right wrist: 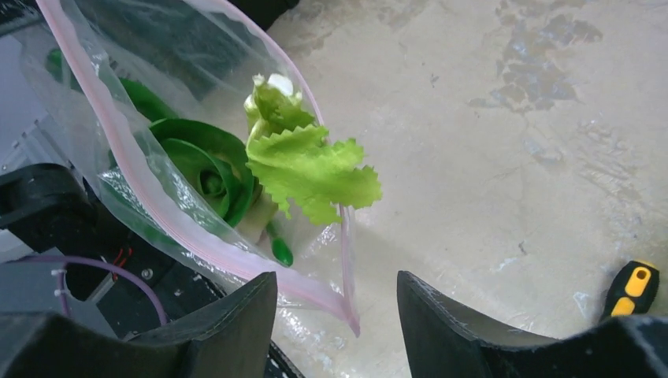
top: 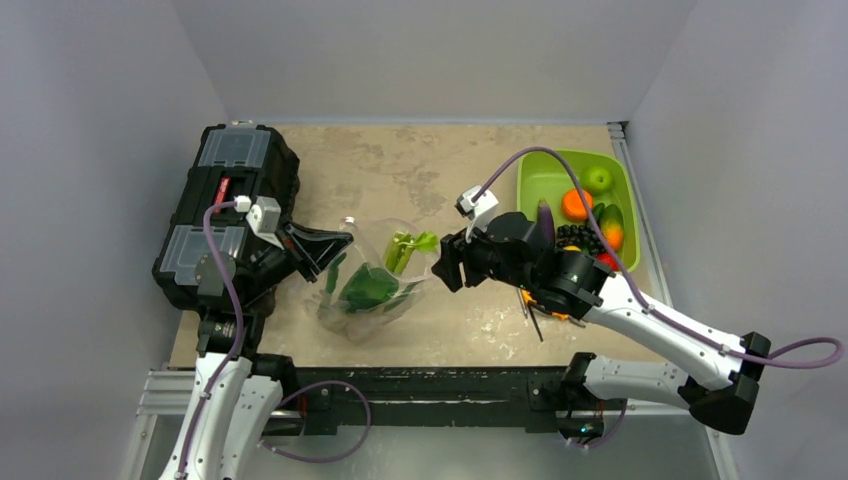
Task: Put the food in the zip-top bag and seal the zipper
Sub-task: Adjust the zipper food storage bag at the center of the board.
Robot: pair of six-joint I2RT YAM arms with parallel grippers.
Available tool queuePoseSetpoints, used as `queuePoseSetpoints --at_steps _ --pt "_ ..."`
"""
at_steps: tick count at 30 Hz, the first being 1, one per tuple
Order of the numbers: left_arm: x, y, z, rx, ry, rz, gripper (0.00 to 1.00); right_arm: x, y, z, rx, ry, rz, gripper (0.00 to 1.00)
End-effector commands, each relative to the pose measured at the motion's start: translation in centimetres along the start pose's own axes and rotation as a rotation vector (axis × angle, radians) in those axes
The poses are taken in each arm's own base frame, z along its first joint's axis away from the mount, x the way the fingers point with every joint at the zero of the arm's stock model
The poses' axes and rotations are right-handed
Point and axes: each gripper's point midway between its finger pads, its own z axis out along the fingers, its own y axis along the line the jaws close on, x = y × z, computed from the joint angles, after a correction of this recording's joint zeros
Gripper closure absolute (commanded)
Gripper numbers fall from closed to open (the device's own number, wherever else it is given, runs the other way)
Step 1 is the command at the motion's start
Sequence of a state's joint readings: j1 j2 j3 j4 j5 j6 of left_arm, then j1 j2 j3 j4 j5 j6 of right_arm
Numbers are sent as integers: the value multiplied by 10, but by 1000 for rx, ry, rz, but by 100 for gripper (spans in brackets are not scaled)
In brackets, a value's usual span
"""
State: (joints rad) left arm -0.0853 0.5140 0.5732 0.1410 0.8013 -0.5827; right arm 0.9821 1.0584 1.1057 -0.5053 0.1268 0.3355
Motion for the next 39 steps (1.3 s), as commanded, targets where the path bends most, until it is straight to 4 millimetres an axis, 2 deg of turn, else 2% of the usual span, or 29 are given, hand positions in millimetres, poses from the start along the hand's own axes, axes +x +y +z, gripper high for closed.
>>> queuePoseSetpoints --at_steps 1,9,12,15,19,20,22,24,27,31,32,33,36,37,39 --pt "-3 1 0 0 -18 21 100 -10 7 8 -46 -57 -40 45" --pt "-5 0 1 3 -22 24 100 -20 -6 44 35 -130 -108 65" --pt "-7 -1 0 2 -24 19 100 -32 -17 46 104 -179 -148 78" --pt "-10 -3 0 4 -35 13 100 -51 -23 37 149 -236 -150 100" --pt "-19 -1 0 -32 -72 -6 100 -93 -32 2 233 -328 -173 100" --pt "-20 1 0 -48 -86 -15 100 -112 -31 -11 246 -360 -181 100" --pt "-25 6 1 -68 -124 -39 100 -134 -28 -28 251 -397 -207 100" --pt "-27 16 3 -100 -160 -79 100 -147 -23 -35 237 -423 -228 100" --pt "-23 43 9 -209 -157 -175 100 -145 -19 -21 216 -415 -267 100" --pt "0 63 10 -306 -58 -273 100 -115 -19 10 194 -346 -263 100" --pt "9 69 6 -353 -25 -309 97 -110 -19 12 192 -338 -261 100" --pt "18 74 1 -403 8 -339 90 -106 -19 14 187 -338 -246 100" --pt "34 72 -13 -468 106 -362 58 -101 -16 16 165 -327 -228 100" --pt "36 69 -17 -478 124 -358 50 -101 -16 17 162 -319 -228 100" --pt "28 58 -24 -472 127 -312 41 -102 -13 17 156 -302 -216 100"
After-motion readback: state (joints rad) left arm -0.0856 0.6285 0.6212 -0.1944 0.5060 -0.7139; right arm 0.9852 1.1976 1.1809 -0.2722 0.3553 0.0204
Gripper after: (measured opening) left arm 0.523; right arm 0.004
